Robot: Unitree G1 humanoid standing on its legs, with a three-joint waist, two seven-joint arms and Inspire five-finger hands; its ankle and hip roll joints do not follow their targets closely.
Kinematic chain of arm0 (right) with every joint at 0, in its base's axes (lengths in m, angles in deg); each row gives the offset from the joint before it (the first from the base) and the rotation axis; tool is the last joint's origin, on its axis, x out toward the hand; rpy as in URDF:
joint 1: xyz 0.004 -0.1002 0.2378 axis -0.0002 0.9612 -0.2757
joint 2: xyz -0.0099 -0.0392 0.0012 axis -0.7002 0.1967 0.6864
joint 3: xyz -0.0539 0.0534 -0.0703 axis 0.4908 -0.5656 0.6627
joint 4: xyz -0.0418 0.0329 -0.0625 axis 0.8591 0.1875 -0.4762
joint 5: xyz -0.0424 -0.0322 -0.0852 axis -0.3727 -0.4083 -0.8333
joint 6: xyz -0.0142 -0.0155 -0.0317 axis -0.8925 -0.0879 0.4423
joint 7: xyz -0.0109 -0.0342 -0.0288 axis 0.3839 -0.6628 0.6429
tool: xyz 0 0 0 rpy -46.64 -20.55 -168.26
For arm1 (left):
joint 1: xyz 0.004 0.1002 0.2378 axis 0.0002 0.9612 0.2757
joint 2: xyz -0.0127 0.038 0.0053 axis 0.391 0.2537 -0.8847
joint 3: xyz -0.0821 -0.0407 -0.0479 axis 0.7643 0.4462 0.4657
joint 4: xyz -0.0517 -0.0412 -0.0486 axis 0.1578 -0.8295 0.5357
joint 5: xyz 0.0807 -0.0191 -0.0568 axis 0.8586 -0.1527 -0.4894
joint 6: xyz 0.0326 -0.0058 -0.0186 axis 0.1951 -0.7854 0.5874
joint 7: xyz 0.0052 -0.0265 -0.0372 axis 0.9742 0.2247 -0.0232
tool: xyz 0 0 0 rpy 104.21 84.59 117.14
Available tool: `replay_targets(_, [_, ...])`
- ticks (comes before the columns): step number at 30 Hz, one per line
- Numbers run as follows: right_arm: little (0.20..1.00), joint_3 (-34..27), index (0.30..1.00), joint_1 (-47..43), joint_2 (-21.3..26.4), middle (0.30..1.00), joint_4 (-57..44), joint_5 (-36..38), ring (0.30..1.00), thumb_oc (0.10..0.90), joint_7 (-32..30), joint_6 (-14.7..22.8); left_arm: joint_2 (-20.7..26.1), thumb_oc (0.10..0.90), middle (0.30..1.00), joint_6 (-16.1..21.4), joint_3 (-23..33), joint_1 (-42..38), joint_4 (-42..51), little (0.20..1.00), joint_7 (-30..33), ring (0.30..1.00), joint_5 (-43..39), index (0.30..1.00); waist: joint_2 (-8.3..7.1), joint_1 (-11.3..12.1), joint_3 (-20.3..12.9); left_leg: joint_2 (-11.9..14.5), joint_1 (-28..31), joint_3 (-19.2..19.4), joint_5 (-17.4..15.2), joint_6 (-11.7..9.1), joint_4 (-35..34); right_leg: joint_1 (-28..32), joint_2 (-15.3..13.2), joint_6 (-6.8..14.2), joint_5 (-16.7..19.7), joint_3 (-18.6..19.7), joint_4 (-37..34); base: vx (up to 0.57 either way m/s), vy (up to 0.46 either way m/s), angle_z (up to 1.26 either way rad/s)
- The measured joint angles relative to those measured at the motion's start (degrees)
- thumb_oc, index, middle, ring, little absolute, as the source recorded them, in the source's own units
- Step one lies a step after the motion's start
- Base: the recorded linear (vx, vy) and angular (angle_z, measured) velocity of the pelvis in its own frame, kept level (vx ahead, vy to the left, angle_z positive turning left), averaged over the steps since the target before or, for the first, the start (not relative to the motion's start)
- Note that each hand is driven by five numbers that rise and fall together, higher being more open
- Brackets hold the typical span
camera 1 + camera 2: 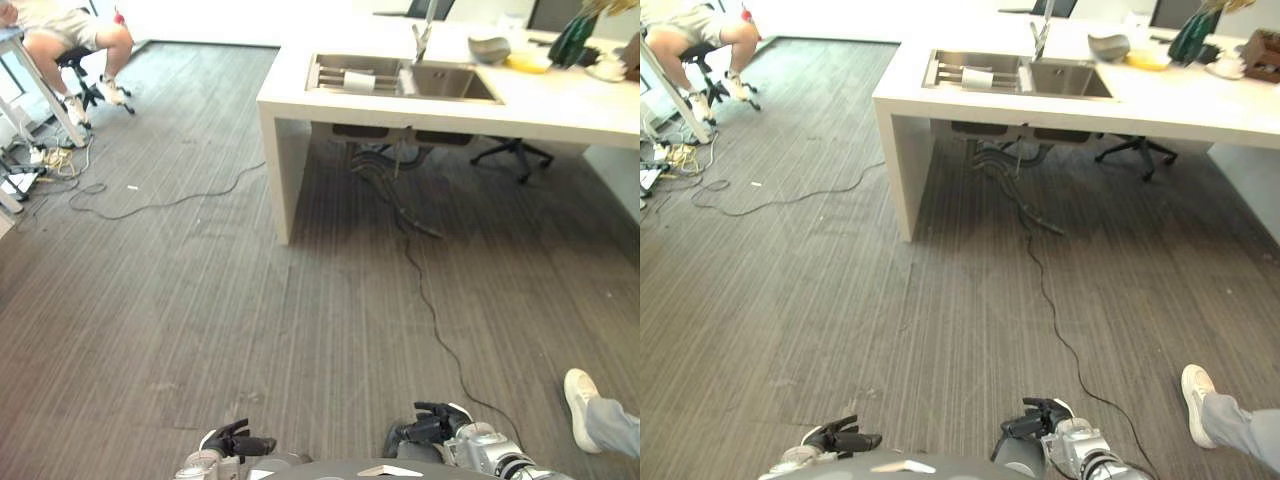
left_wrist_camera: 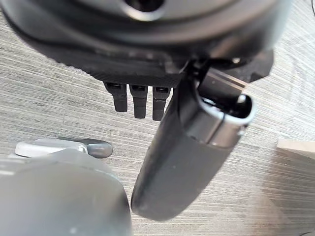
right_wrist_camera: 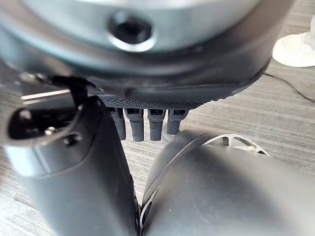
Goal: Place the dishes in the dishwasher.
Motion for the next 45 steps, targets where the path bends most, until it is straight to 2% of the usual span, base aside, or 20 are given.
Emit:
replay_targets(4, [0.900, -2.72, 0.900, 0.46, 1.00, 0.900, -1.49, 0.04, 0.900, 0.800, -0.20, 0.90, -0.49, 0.800, 0.900, -0.51, 0.10, 0.60, -0.02, 0.900, 0.01, 0.900, 0.09, 0.900, 1.14, -2.07, -0.05, 0.29, 5.02, -3.64, -6.46, -2.30, 1.69, -0.72, -0.84, 0.18, 4.88, -1.56, 0.40, 0.65, -0.093, 0.41])
replay_targets(6, [0.900, -2.75, 0.900, 1.29, 1.05, 0.900, -1.29, 0.16, 0.900, 0.800, 0.11, 0.73, -0.94, 0.800, 0.900, -0.43, 0.29, 0.96, -0.21, 0.900, 0.20, 0.900, 0.12, 0.900, 2.21, -2.80, -1.59, 3.30, 7.59, -5.75, -8.40, -4.61, 1.38, 1.13, 2.17, -4.37, 5.70, -1.10, 4.10, 0.47, -0.202, 0.76])
replay_targets(9, [0.900, -2.70, 0.900, 0.80, 0.98, 0.900, 0.66, 0.37, 0.900, 0.800, 0.50, -0.09, -1.47, 0.800, 0.900, -0.42, 0.28, 0.78, -0.16, 0.900, -0.17, 0.900, 0.08, 0.900, 3.20, -1.18, -4.06, 8.45, -0.01, -7.48, -5.18, -11.10, 21.84, 4.82, 6.96, -10.31, 1.08, -3.70, 8.18, 0.34, -0.344, 0.45])
replay_targets(10, [0.900, -2.61, 0.900, 0.77, 1.52, 0.900, 0.44, 1.82, 0.900, 0.800, -0.03, 0.14, -1.54, 0.800, 0.900, -0.62, -0.14, -0.60, 1.62, 0.900, 0.13, 0.900, 0.01, 0.900, 2.22, 0.20, -4.01, 9.05, -9.99, -7.37, 0.58, -10.85, 39.35, 5.23, 7.71, -11.93, -0.21, -5.09, 7.60, 0.43, -0.397, 0.01])
replay_targets(12, [0.900, -2.54, 0.900, -1.08, 1.44, 0.900, 0.78, 2.35, 0.900, 0.800, -1.36, -0.26, -1.47, 0.800, 0.900, -0.79, 0.12, -1.47, 2.39, 0.900, -0.06, 0.900, -0.02, 0.900, 0.89, 1.68, -3.35, 9.54, -16.99, -5.94, 4.89, -10.11, 48.78, 7.85, 9.76, -14.41, -2.41, -4.94, 5.30, 0.39, -0.197, 0.03])
replay_targets(13, [0.900, -2.59, 0.900, -0.88, 1.17, 0.900, 1.37, 2.60, 0.900, 0.800, -1.94, -0.34, -0.93, 0.800, 0.900, -0.99, -0.51, -2.42, 3.95, 0.900, 0.04, 0.900, -0.21, 0.900, 0.15, 1.69, -2.40, 12.12, -21.20, -2.31, 5.18, -7.55, 54.67, 11.84, 11.65, -13.13, -3.31, -5.11, 1.68, 0.28, -0.007, 0.08])
replay_targets(16, [0.900, -1.25, 0.900, -1.42, 1.07, 0.900, 1.54, 4.48, 0.900, 0.800, -3.28, -0.54, 1.75, 0.800, 0.900, -0.78, -1.01, -3.15, 12.40, 0.900, 0.39, 0.900, -2.10, 0.900, -5.22, 5.11, 0.32, 8.43, -27.11, 0.39, 0.35, -8.49, 41.14, 18.90, 11.76, -12.34, -4.32, -4.45, -3.87, 0.40, -0.008, -0.14])
replay_targets(18, [0.900, -0.23, 0.900, -1.23, 1.15, 0.900, 1.14, 4.58, 0.900, 0.800, -3.28, -0.38, 2.43, 0.800, 0.900, -0.78, -1.13, -3.25, 15.53, 0.900, 0.31, 0.900, -2.38, 0.900, -5.41, 5.94, 1.00, 9.18, -28.81, 2.47, 1.62, -7.86, 31.20, 20.57, 12.21, -10.92, -3.64, -5.02, -6.30, 0.32, 0.036, -0.07])
replay_targets(20, [0.900, -0.03, 0.900, -0.56, 2.20, 0.900, 0.72, 4.63, 0.900, 0.800, -3.49, 0.08, 2.95, 0.800, 0.900, -0.77, -1.26, -3.05, 21.93, 0.900, 0.66, 0.900, -2.44, 0.900, -3.87, 6.32, 1.91, 8.83, -29.22, 3.12, 7.81, -7.93, 8.40, 25.12, 12.99, -7.36, -3.57, -6.65, -11.02, 0.31, 0.056, -0.01])
replay_targets(21, [0.900, 0.87, 0.900, 0.29, 2.59, 0.900, 0.97, 4.60, 0.900, 0.800, -3.66, -0.15, 2.83, 0.800, 0.900, -0.76, -1.39, -2.28, 22.73, 0.900, 0.69, 0.900, -2.50, 0.900, -1.23, 7.17, 1.56, 8.78, -25.46, 1.41, 15.76, -7.67, 1.22, 28.34, 13.74, -4.87, -5.23, -5.96, -11.44, 0.48, 0.094, -0.17])
replay_targets(23, [0.900, 2.34, 0.900, 0.07, 0.21, 0.900, 2.06, 4.64, 0.900, 0.800, -3.91, 0.33, 5.93, 0.800, 0.900, -1.80, -1.64, -2.76, 26.69, 0.900, 1.70, 0.900, -3.56, 0.900, -3.89, 8.66, 1.65, 6.76, -21.35, 2.72, 18.98, -8.07, -6.18, 27.71, 11.91, -4.16, -6.28, -5.52, -11.42, 0.48, 0.131, -0.23])
replay_targets(24, [0.900, 1.69, 0.900, -1.05, -0.72, 0.900, 2.03, 4.68, 0.900, 0.800, -3.06, 0.50, 8.47, 0.800, 0.900, -1.24, -1.56, -3.42, 30.60, 0.900, 2.13, 0.900, -4.66, 0.900, -3.57, 9.12, 2.70, 7.56, -22.14, 2.89, 20.89, -8.64, -5.69, 26.72, 14.11, -4.46, -6.48, -6.30, -11.31, 0.49, 0.145, -0.35])
replay_targets(28, [0.900, 1.17, 0.900, -3.93, -3.83, 0.900, 3.60, 4.71, 0.900, 0.800, -2.40, 2.22, 20.48, 0.800, 0.900, -0.34, 5.32, -4.38, 48.47, 0.900, 2.85, 0.900, -5.67, 0.900, -8.29, 14.19, 5.32, 5.54, -18.11, 4.88, 17.67, -4.03, -1.99, 26.68, 11.69, -2.79, -6.15, -6.30, -5.12, 0.45, 0.165, -0.42])
replay_targets(31, [0.900, -6.22, 0.900, -5.08, -4.08, 0.900, 8.69, 5.01, 0.900, 0.800, -2.06, 3.42, 25.84, 0.800, 0.900, -0.36, 7.44, -5.58, 58.06, 0.900, 3.05, 0.900, -5.36, 0.900, -8.52, 15.41, 5.99, 6.88, -15.85, 6.05, 14.49, -3.29, 0.98, 23.43, 9.98, 0.60, -5.04, -4.14, 9.84, 0.30, 0.162, 0.15])
replay_targets(33, [0.900, -8.42, 0.900, -2.96, -2.68, 0.900, 13.68, 4.99, 0.900, 0.800, -2.60, 1.77, 31.44, 0.800, 0.900, 1.24, 7.20, -8.71, 69.96, 0.900, 2.97, 0.900, -3.71, 0.900, -9.42, 14.49, 6.06, 7.34, -13.06, 5.24, 8.94, -1.80, 4.15, 12.31, 5.48, 2.38, 2.04, -0.34, 39.02, 0.11, 0.038, 0.81])
replay_targets(35, [0.900, -8.55, 0.900, -2.36, -2.25, 0.900, 14.69, 5.01, 0.900, 0.800, -2.69, 0.56, 32.20, 0.800, 0.900, 4.44, 8.47, -9.53, 72.21, 0.900, 3.69, 0.900, -2.22, 0.900, -10.00, 14.66, 5.91, 7.33, -11.81, 5.15, 5.67, -1.42, 6.84, 5.54, 5.61, 2.09, 2.41, -0.91, 46.42, 0.49, 0.219, 0.30])
replay_targets(37, [0.900, -10.47, 0.900, -1.10, -1.31, 0.900, 14.26, 4.58, 0.900, 0.800, -2.27, 0.72, 31.89, 0.800, 0.900, 2.95, 10.01, -9.34, 74.36, 0.900, 4.99, 0.900, -1.98, 0.900, -9.13, 14.45, 5.61, 6.05, -7.07, 7.48, 5.03, -0.70, 3.04, 5.27, -1.37, -1.95, -1.58, -15.31, 41.39, 0.57, 0.096, -0.26])
replay_targets(38, [0.900, -9.19, 0.900, -1.00, -0.45, 0.900, 13.61, 4.58, 0.900, 0.800, -2.07, 0.94, 30.83, 0.800, 0.900, 3.12, 10.72, -9.71, 74.08, 0.900, 5.76, 0.900, -1.95, 0.900, -7.04, 14.44, 4.43, 6.06, -5.55, 7.97, 4.69, -1.09, 1.02, 5.22, -1.12, -2.20, -3.66, -18.56, 30.57, 0.39, -0.130, -0.41])
replay_targets(42, [0.900, -9.43, 0.900, -1.25, 0.14, 0.900, 12.92, 4.50, 0.900, 0.800, -0.11, 0.60, 29.39, 0.800, 0.900, 3.85, 10.55, -13.24, 73.83, 0.900, 6.26, 0.900, -1.57, 0.900, -2.24, 11.83, 2.18, 5.64, -3.58, 7.49, 4.30, -3.71, 0.22, 4.84, -2.75, -3.80, -1.20, -15.93, -0.81, 0.30, -0.144, 0.01])
replay_targets(45, [0.900, -9.51, 0.900, -0.87, 0.69, 0.900, 12.52, 4.40, 0.900, 0.800, -1.10, 0.74, 27.28, 0.800, 0.900, 4.83, 10.56, -15.44, 73.82, 0.900, 6.71, 0.900, -0.80, 0.900, -0.65, 10.82, 2.14, 5.55, -0.92, 5.81, 3.96, -4.21, 0.24, 4.95, -4.22, -4.04, 2.46, -11.52, -3.84, 0.13, -0.047, 0.10])
